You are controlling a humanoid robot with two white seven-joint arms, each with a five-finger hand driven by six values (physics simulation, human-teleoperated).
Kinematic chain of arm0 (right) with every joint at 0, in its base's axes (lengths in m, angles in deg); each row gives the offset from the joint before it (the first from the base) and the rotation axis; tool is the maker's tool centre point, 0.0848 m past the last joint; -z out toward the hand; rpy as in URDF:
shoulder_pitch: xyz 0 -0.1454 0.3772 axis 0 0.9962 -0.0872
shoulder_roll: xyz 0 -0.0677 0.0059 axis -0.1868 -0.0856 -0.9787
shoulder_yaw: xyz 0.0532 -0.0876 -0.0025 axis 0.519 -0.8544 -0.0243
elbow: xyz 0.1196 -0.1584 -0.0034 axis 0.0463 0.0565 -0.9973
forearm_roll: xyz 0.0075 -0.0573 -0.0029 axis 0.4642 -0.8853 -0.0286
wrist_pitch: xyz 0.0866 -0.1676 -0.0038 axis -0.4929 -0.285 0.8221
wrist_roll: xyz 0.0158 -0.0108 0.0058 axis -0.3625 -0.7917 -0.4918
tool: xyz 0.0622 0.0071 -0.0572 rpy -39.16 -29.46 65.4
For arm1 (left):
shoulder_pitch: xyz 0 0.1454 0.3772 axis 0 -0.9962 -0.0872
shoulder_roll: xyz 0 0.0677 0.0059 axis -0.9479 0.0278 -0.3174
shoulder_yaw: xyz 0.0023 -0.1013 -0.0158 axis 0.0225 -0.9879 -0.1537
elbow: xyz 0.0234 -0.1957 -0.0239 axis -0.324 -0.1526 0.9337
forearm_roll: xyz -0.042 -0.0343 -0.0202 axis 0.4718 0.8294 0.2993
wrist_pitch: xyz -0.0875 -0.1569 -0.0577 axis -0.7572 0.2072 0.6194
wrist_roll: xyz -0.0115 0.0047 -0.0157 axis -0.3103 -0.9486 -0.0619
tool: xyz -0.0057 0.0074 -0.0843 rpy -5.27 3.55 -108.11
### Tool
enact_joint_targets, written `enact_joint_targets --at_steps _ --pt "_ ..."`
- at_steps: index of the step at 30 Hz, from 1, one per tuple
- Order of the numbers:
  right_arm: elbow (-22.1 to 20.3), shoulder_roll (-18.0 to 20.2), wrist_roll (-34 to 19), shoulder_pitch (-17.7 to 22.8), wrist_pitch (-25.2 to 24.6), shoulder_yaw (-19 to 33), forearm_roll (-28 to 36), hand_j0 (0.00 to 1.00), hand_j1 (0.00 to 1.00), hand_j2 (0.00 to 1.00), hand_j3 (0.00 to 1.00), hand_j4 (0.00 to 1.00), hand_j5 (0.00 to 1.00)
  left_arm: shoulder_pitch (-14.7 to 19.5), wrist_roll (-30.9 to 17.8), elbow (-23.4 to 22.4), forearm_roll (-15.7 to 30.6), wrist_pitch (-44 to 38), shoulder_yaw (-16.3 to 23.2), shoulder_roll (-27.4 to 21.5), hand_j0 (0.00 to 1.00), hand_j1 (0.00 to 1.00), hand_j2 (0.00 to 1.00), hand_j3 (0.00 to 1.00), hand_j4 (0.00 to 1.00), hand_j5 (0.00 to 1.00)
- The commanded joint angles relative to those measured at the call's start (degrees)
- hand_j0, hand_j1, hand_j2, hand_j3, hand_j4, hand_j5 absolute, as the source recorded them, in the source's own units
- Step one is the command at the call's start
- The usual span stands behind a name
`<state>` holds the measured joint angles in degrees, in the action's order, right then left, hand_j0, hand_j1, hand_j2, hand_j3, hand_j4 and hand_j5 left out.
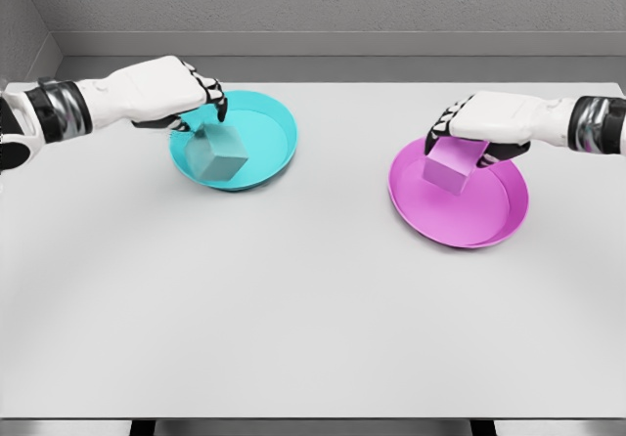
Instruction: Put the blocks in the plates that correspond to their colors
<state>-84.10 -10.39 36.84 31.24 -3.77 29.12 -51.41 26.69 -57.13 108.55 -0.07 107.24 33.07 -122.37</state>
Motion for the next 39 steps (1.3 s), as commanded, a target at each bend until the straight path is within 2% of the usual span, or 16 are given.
enact_joint_targets --at_steps 1,5,6,7,8,10,13,21,23,24,27,29,30,32,34,39 --pt "1.82 0.18 0.01 0.09 -0.19 0.06 0.29 0.63 0.63 0.63 0.63 0.63 0.63 0.09 -0.04 -3.17 0.08 -0.13 1.45 2.23 0.35 0.35 0.35 0.35 0.35 0.35" --pt "3.05 0.01 0.09 1.14 -0.28 -0.11 0.29 0.63 0.63 0.63 0.63 0.63 0.63 2.02 -0.04 -6.78 -0.45 -0.13 2.94 4.17 0.39 0.39 0.39 0.39 0.39 0.39" --pt "3.14 0.01 0.09 1.14 -0.28 -0.11 0.29 0.64 0.64 0.64 0.64 0.64 0.64 2.11 -0.13 -6.78 -0.45 -0.13 2.94 4.17 0.52 0.52 0.52 0.52 0.52 0.52" --pt "3.14 0.01 0.01 1.14 -0.28 -0.11 0.29 0.64 0.64 0.64 0.64 0.64 0.64 2.20 0.05 -6.78 -0.27 -0.13 2.94 4.17 0.97 0.97 0.97 0.97 0.97 0.97" --pt "3.14 0.01 0.01 1.14 -0.28 -0.11 0.29 0.65 0.65 0.65 0.65 0.65 0.65 2.46 0.05 -6.78 -0.36 -0.13 2.86 4.17 1.00 1.00 1.00 1.00 1.00 1.00" --pt "3.14 0.01 0.01 1.14 -0.37 -0.11 0.29 0.66 0.66 0.66 0.66 0.66 0.66 2.55 0.05 -6.78 -0.27 -0.13 2.86 4.08 1.00 1.00 1.00 1.00 1.00 1.00" --pt "3.67 -0.52 0.09 1.14 -0.72 -0.20 0.38 1.00 1.00 1.00 1.00 1.00 1.00 2.72 0.05 -6.78 -0.18 -0.13 2.86 3.99 1.00 1.00 1.00 1.00 1.00 1.00" --pt "3.06 0.10 0.09 0.88 -0.37 0.06 0.64 1.00 1.00 1.00 1.00 1.00 1.00 3.08 0.14 -6.78 -0.01 -0.13 2.86 4.08 1.00 1.00 1.00 1.00 1.00 1.00" --pt "2.71 0.80 0.09 1.32 0.16 3.04 1.70 1.00 1.00 1.00 1.00 1.00 1.00 3.08 0.05 -6.78 -0.01 -0.13 2.86 4.08 1.00 1.00 1.00 1.00 1.00 1.00" --pt "0.78 2.29 0.09 2.02 0.16 4.46 1.87 1.00 1.00 1.00 1.00 1.00 1.00 3.08 0.14 -6.78 -0.01 -0.13 2.86 4.08 1.00 1.00 1.00 1.00 1.00 1.00" --pt "-4.24 5.54 0.09 7.82 1.30 10.96 1.96 1.00 1.00 1.00 1.00 1.00 1.00 3.08 0.14 -6.78 -0.01 -0.13 2.86 4.08 1.00 1.00 1.00 1.00 1.00 1.00" --pt "-5.47 7.57 0.09 11.95 5.61 15.62 3.54 1.00 1.00 1.00 1.00 1.00 1.00 2.99 0.14 -6.78 0.70 -0.13 2.68 3.64 1.00 1.00 1.00 1.00 1.00 1.00" --pt "-5.47 7.92 0.09 13.62 5.63 17.29 4.33 1.00 1.00 1.00 1.00 1.00 1.00 2.90 0.14 -6.61 1.75 -0.13 2.59 3.11 1.00 1.00 1.00 1.00 1.00 1.00" --pt "-5.56 9.06 0.09 16.09 5.63 19.75 4.60 1.00 1.00 1.00 1.00 1.00 1.00 2.20 0.23 -5.73 5.26 -0.13 2.68 0.30 1.00 1.00 1.00 1.00 1.00 1.00" --pt "-5.56 9.59 0.09 17.05 5.63 20.72 4.95 1.00 1.00 1.00 1.00 1.00 1.00 1.85 0.23 -2.22 7.46 -0.13 2.77 -3.39 1.00 1.00 1.00 1.00 1.00 1.00" --pt "-5.47 9.85 0.09 19.34 5.63 21.69 5.39 1.00 1.00 1.00 1.00 1.00 1.00 -3.16 0.23 4.21 13.26 -0.13 2.15 -13.50 1.00 1.00 1.00 1.00 1.00 1.00"
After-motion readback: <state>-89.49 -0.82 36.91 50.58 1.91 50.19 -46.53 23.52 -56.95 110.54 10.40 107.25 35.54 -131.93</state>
